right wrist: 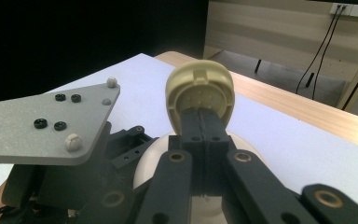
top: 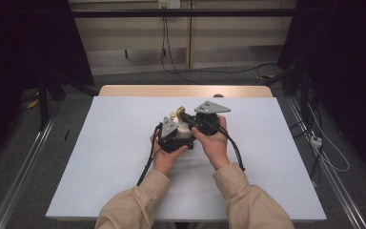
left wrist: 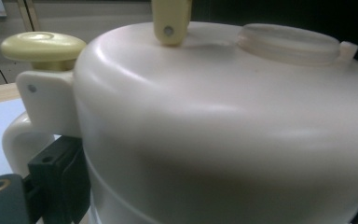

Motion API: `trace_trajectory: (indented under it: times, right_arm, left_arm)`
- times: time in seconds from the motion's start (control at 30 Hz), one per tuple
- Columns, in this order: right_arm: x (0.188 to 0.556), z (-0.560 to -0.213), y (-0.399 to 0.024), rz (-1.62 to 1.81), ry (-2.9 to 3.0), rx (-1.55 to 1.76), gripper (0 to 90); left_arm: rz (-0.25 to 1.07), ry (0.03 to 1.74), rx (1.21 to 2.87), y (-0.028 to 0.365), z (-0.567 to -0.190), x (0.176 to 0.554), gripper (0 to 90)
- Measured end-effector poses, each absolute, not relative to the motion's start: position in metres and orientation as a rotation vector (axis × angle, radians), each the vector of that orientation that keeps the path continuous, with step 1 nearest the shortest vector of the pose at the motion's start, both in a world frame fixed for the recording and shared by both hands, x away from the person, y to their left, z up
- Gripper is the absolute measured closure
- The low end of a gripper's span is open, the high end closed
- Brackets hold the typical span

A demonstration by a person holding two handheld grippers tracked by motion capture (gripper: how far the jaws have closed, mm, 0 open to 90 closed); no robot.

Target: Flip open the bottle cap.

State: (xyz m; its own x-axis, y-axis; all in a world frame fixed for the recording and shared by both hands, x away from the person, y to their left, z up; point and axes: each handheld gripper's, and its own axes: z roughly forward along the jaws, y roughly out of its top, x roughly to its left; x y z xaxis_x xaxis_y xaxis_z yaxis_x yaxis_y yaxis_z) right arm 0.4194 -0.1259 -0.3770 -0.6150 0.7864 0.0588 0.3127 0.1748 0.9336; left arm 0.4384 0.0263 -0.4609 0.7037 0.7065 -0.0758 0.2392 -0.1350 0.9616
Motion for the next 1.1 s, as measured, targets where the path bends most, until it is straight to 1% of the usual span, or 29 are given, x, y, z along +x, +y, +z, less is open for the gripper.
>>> trace_trajectory:
  times: [0.2,0.3,0.33,0.37,0.4,0.47,0.5,0.53,0.6,0.7,0.77,0.9,0.97,1.03,1.1]
  right_arm:
    - [0.420,-0.378,-0.126,1.442,2.022,1.032,90.0]
    - [0.419,-0.377,-0.127,1.443,2.022,1.027,86.4]
    - [0.417,-0.377,-0.129,1.448,2.016,1.025,83.4]
    - [0.417,-0.377,-0.129,1.448,2.016,1.025,83.4]
    - [0.415,-0.377,-0.132,1.452,2.009,1.028,78.7]
    - [0.414,-0.377,-0.135,1.458,2.014,1.015,75.9]
    - [0.414,-0.377,-0.135,1.458,2.014,1.015,75.9]
    - [0.411,-0.378,-0.138,1.464,2.003,1.023,70.3]
    - [0.410,-0.378,-0.140,1.470,2.004,1.024,69.0]
    - [0.406,-0.382,-0.145,1.462,2.007,1.034,59.2]
    - [0.404,-0.384,-0.148,1.464,1.999,1.039,50.1]
    - [0.399,-0.389,-0.156,1.463,1.987,1.074,39.7]
    - [0.398,-0.390,-0.159,1.472,1.982,1.081,38.0]
    - [0.395,-0.391,-0.162,1.465,1.980,1.073,35.1]
    - [0.393,-0.393,-0.164,1.461,1.975,1.078,32.5]
  left_arm:
    - [0.469,0.776,1.692,0.026,-0.461,0.438,5.8]
    - [0.467,0.778,1.692,0.026,-0.461,0.438,5.7]
    - [0.467,0.778,1.692,0.026,-0.461,0.438,5.6]
    - [0.464,0.778,1.691,0.026,-0.461,0.438,5.6]
    - [0.463,0.779,1.690,0.026,-0.461,0.438,5.4]
    - [0.459,0.777,1.690,0.026,-0.461,0.439,5.3]
    - [0.459,0.776,1.692,0.027,-0.461,0.438,5.3]
    - [0.461,0.775,1.692,0.026,-0.461,0.438,5.2]
    - [0.456,0.775,1.696,0.027,-0.461,0.438,5.1]
    - [0.440,0.781,1.701,0.027,-0.461,0.439,4.8]
    - [0.442,0.777,1.709,0.028,-0.461,0.439,4.8]
    - [0.428,0.793,1.717,0.028,-0.460,0.438,4.4]
    - [0.420,0.809,1.720,0.028,-0.461,0.438,4.0]
    - [0.426,0.819,1.770,0.026,-0.461,0.437,1.8]
    - [0.445,0.821,1.785,0.026,-0.460,0.436,1.9]
